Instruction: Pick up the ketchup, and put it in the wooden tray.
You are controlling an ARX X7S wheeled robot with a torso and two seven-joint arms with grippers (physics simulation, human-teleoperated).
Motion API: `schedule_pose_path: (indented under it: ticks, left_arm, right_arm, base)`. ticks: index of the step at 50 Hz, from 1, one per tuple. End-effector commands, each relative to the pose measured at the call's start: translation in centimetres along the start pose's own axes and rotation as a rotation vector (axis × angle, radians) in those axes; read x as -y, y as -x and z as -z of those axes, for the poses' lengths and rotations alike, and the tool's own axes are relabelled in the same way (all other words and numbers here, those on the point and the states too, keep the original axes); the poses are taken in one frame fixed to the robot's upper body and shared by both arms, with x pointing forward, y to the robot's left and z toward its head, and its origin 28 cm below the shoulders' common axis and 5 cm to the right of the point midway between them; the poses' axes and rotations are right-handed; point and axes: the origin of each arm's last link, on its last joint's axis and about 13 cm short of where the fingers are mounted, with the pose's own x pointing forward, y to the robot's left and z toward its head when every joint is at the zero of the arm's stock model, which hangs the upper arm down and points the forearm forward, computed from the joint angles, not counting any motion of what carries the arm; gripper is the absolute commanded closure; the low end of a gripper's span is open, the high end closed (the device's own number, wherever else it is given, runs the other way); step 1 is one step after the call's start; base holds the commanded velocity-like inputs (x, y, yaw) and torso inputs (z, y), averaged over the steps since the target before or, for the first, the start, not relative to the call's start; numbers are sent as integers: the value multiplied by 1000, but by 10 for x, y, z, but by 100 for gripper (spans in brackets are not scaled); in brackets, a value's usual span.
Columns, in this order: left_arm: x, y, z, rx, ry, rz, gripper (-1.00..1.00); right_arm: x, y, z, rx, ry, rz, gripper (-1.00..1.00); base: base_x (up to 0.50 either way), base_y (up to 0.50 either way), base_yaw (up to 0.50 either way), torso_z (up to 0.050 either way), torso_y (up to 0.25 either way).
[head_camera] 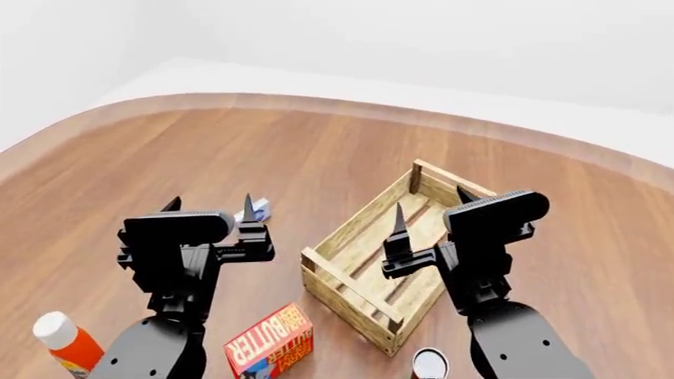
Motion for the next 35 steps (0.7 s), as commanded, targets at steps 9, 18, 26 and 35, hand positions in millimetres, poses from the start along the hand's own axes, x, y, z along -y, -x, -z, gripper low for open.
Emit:
schedule_pose_path:
  ticks: [9,18,26,35]
  left_arm:
    - [-1,-1,0,2,0,-2,-100]
    - [-5,-3,1,3,-3,-15,-100]
    - [-18,-5,-7,31,-13,-30,-100]
    - [-41,-4,-17,67,-42,-85,-100]
  right_arm:
    - [0,1,0,3,3,6,-100]
    - [0,1,-1,10,2,7,-100]
    - [1,0,-1,20,1,1,-100]
    - [2,0,-2,27,-1,-5,-100]
  base:
    - [152,44,0,0,1]
    - [0,0,0,0,0]
    - [0,0,0,0,0]
    - [0,0,0,0,0]
